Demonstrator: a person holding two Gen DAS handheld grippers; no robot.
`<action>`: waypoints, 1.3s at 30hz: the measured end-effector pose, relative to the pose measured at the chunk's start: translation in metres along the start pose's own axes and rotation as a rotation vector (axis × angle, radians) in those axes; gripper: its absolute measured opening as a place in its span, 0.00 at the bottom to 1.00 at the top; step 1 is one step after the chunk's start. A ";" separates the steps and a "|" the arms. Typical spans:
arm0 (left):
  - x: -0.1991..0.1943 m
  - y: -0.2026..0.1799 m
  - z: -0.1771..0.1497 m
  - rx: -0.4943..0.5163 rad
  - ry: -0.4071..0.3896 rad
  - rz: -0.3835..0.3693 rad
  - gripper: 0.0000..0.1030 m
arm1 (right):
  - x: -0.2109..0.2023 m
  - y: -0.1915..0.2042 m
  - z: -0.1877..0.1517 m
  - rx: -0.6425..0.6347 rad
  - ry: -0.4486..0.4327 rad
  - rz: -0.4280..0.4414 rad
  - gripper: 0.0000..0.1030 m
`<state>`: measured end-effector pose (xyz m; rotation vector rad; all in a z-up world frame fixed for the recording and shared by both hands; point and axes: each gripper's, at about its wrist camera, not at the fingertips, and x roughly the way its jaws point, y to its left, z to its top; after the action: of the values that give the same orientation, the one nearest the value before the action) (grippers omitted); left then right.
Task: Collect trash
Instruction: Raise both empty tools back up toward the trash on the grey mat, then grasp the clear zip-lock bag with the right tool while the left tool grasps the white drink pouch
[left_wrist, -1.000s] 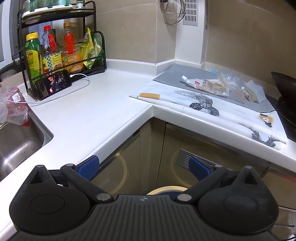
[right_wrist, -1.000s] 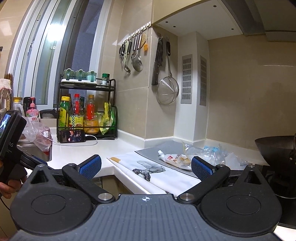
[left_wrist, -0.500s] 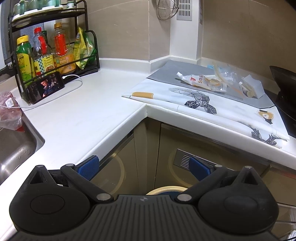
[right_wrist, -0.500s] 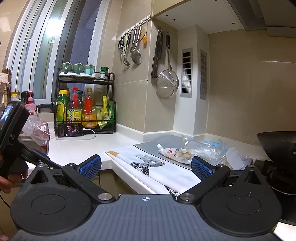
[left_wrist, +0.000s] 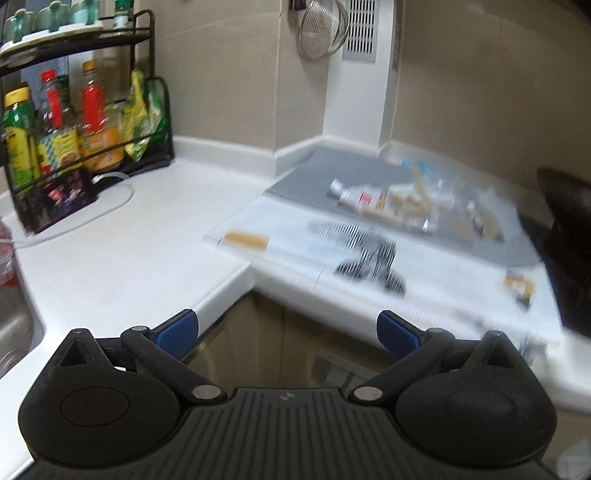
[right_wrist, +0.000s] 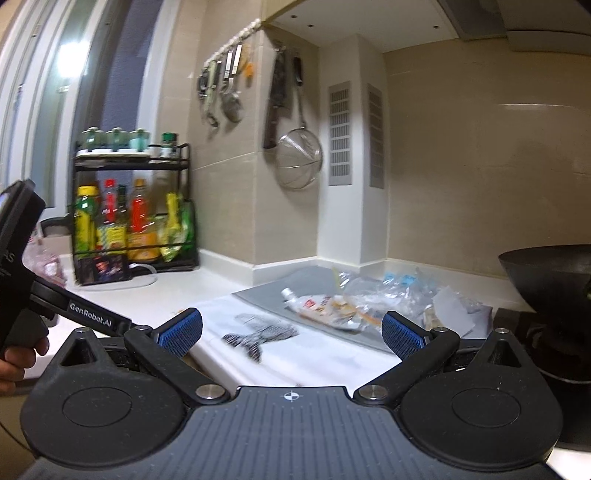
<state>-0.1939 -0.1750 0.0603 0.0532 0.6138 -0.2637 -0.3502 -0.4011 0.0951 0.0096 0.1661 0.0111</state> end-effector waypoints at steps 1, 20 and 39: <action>0.004 -0.003 0.007 -0.013 -0.010 -0.005 1.00 | 0.008 -0.003 0.002 0.000 0.010 -0.023 1.00; 0.197 -0.020 0.111 -0.366 0.178 -0.100 1.00 | 0.231 -0.084 -0.011 0.202 0.241 -0.187 1.00; 0.294 -0.052 0.133 -0.448 0.213 -0.183 0.99 | 0.291 -0.118 -0.037 0.554 0.301 -0.153 1.00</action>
<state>0.0982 -0.3094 0.0008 -0.4125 0.8800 -0.2947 -0.0680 -0.5156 0.0089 0.5496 0.4659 -0.1875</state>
